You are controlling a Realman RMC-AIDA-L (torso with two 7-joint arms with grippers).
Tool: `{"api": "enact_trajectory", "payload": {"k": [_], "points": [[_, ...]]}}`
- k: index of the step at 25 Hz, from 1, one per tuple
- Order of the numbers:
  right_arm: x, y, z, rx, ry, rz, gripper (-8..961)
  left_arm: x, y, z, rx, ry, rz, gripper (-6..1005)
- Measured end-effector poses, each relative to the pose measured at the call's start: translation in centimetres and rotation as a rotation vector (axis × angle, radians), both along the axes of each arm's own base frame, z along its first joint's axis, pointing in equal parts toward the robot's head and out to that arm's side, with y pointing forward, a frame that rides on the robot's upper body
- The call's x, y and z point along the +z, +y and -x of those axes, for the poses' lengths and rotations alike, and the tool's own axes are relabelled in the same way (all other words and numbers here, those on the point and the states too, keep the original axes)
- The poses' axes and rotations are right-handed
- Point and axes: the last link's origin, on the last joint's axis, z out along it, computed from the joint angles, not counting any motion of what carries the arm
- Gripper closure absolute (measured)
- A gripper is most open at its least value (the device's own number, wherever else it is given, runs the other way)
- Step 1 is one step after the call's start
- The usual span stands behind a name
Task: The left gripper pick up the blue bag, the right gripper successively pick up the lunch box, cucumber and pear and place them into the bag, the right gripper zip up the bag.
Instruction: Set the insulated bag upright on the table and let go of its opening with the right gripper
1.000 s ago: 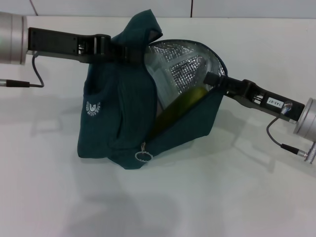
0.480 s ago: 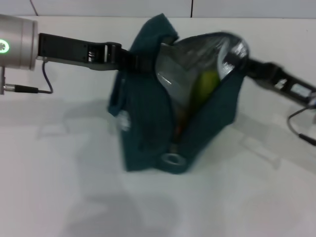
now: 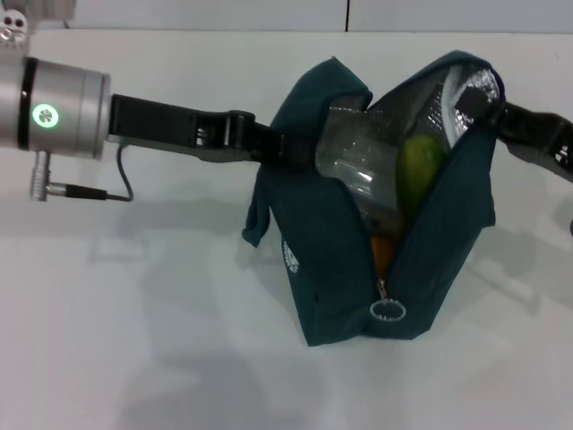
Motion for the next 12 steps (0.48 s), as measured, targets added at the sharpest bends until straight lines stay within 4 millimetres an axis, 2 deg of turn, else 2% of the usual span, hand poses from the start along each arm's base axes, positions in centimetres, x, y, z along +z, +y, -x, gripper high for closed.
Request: {"api": "enact_trajectory", "payload": {"k": [12], "points": [[0.15, -0.49, 0.25, 0.034, 0.010, 0.016, 922, -0.54, 0.39, 0.39, 0.013, -0.002, -0.013, 950]]}}
